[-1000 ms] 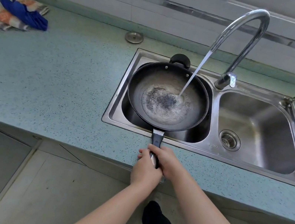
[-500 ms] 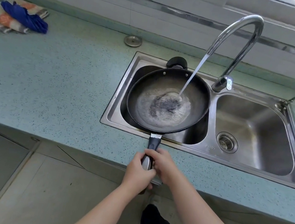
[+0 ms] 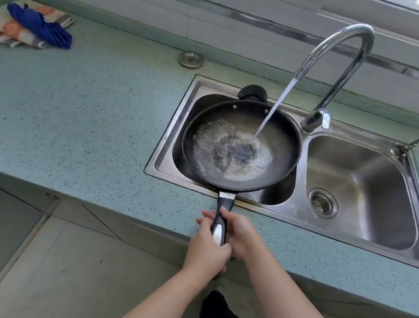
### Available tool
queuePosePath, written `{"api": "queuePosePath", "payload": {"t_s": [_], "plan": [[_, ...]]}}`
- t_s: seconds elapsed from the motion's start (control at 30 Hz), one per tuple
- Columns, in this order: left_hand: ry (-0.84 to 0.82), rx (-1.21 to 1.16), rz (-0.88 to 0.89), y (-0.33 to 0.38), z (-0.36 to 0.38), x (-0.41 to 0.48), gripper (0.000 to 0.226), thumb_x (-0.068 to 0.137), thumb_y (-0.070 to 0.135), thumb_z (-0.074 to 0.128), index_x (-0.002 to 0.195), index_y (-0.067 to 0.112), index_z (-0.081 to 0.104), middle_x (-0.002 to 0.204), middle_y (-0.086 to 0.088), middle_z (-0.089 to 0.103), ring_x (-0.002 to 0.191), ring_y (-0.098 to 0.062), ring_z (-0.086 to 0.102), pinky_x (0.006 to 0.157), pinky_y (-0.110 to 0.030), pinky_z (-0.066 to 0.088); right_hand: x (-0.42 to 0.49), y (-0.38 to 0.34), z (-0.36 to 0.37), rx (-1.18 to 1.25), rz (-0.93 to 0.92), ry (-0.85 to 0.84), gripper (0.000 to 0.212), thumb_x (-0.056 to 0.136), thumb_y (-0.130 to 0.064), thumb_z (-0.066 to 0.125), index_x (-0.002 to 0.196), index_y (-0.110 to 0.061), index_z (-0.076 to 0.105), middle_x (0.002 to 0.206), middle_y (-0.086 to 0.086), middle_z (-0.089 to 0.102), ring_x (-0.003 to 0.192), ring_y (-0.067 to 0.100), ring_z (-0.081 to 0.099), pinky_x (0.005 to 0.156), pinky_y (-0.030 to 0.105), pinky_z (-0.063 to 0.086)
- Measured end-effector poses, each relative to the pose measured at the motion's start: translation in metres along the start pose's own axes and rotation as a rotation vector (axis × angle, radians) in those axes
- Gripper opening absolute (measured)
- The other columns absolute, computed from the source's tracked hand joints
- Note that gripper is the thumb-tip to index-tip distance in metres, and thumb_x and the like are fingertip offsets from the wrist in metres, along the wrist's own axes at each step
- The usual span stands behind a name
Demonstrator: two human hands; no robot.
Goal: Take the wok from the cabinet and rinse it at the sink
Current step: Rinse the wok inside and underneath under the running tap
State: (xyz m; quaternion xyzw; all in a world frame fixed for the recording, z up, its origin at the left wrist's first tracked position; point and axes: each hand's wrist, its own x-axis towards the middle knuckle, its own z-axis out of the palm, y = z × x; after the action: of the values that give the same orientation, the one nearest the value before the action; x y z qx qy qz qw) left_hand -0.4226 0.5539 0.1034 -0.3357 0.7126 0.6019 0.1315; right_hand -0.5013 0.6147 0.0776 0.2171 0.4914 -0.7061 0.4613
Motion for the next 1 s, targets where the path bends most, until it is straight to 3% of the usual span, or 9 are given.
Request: {"api": "queuePosePath", "payload": {"t_s": [0.03, 0.1, 0.17, 0.23, 0.37, 0.53, 0.7, 0.83, 1.0], "plan": [[0.007, 0.044, 0.000, 0.001, 0.004, -0.001, 0.054, 0.077, 0.008, 0.052, 0.129, 0.017, 0.039, 0.094, -0.010, 0.060, 0.052, -0.025, 0.063, 0.040, -0.026, 0.050, -0.002, -0.001, -0.002, -0.002, 0.006, -0.011, 0.039, 0.100, -0.021, 0.030, 0.087, 0.003, 0.057, 0.073, 0.013, 0.073, 0.080, 0.024, 0.065, 0.069, 0.031, 0.051], [0.004, 0.213, 0.030, 0.004, 0.011, 0.000, 0.065, 0.077, 0.012, 0.052, 0.137, 0.017, 0.027, 0.105, -0.016, 0.061, 0.081, -0.035, 0.067, 0.065, -0.038, 0.058, -0.004, -0.003, -0.006, -0.006, 0.015, -0.035, 0.046, 0.100, -0.024, 0.027, 0.084, 0.001, 0.061, 0.068, 0.014, 0.073, 0.070, 0.020, 0.069, 0.069, 0.029, 0.051], [0.020, 0.403, 0.065, 0.006, 0.013, 0.000, 0.071, 0.081, 0.014, 0.051, 0.143, 0.015, 0.017, 0.118, -0.020, 0.058, 0.104, -0.037, 0.060, 0.082, -0.039, 0.052, -0.006, -0.002, -0.005, 0.026, 0.017, -0.037, 0.046, 0.100, -0.026, 0.026, 0.081, -0.001, 0.060, 0.065, 0.014, 0.073, 0.058, 0.017, 0.070, 0.061, 0.027, 0.055], [0.038, 0.509, 0.079, 0.006, 0.011, 0.001, 0.070, 0.085, 0.015, 0.049, 0.145, 0.014, 0.013, 0.125, -0.020, 0.056, 0.111, -0.035, 0.056, 0.087, -0.039, 0.047, -0.006, 0.000, -0.002, 0.073, 0.018, -0.039, 0.043, 0.100, -0.026, 0.028, 0.078, -0.002, 0.057, 0.062, 0.016, 0.072, 0.051, 0.017, 0.069, 0.051, 0.022, 0.055], [0.055, 0.633, 0.085, 0.006, 0.008, 0.002, 0.072, 0.086, 0.013, 0.045, 0.147, 0.015, 0.008, 0.128, -0.019, 0.054, 0.112, -0.034, 0.056, 0.090, -0.039, 0.046, -0.003, 0.004, 0.004, 0.179, 0.015, -0.046, 0.038, 0.099, -0.026, 0.033, 0.076, -0.003, 0.053, 0.059, 0.019, 0.070, 0.052, 0.019, 0.070, 0.046, 0.021, 0.055], [0.079, 0.841, 0.111, 0.005, 0.005, -0.002, 0.074, 0.089, 0.013, 0.043, 0.148, 0.012, -0.003, 0.134, -0.016, 0.051, 0.116, -0.031, 0.056, 0.092, -0.039, 0.046, 0.001, 0.015, 0.003, 0.259, 0.033, -0.071, 0.035, 0.097, -0.028, 0.038, 0.079, -0.005, 0.057, 0.058, 0.010, 0.070, 0.053, 0.017, 0.068, 0.048, 0.021, 0.054], [0.103, 0.875, 0.122, 0.004, 0.000, -0.002, 0.075, 0.089, 0.014, 0.044, 0.148, 0.012, -0.002, 0.130, -0.015, 0.055, 0.113, -0.031, 0.058, 0.090, -0.038, 0.047, 0.004, 0.016, 0.010, 0.300, 0.028, -0.083, 0.034, 0.097, -0.027, 0.037, 0.080, -0.005, 0.056, 0.056, 0.008, 0.069, 0.053, 0.018, 0.068, 0.048, 0.022, 0.054], [0.104, 0.813, 0.137, 0.000, -0.008, 0.002, 0.073, 0.087, 0.016, 0.047, 0.148, 0.014, 0.006, 0.125, -0.015, 0.057, 0.110, -0.032, 0.058, 0.087, -0.038, 0.048, 0.005, 0.017, 0.015, 0.264, 0.013, -0.071, 0.033, 0.098, -0.025, 0.037, 0.080, -0.005, 0.056, 0.059, 0.009, 0.067, 0.053, 0.018, 0.069, 0.049, 0.023, 0.056], [0.074, 0.470, 0.149, -0.006, -0.025, 0.008, 0.069, 0.079, 0.015, 0.055, 0.141, 0.021, 0.026, 0.115, -0.010, 0.061, 0.102, -0.031, 0.059, 0.080, -0.033, 0.047, 0.008, 0.016, 0.023, 0.111, -0.019, -0.060, 0.041, 0.100, -0.024, 0.030, 0.076, -0.004, 0.056, 0.056, 0.009, 0.069, 0.054, 0.017, 0.070, 0.061, 0.029, 0.053]]}}
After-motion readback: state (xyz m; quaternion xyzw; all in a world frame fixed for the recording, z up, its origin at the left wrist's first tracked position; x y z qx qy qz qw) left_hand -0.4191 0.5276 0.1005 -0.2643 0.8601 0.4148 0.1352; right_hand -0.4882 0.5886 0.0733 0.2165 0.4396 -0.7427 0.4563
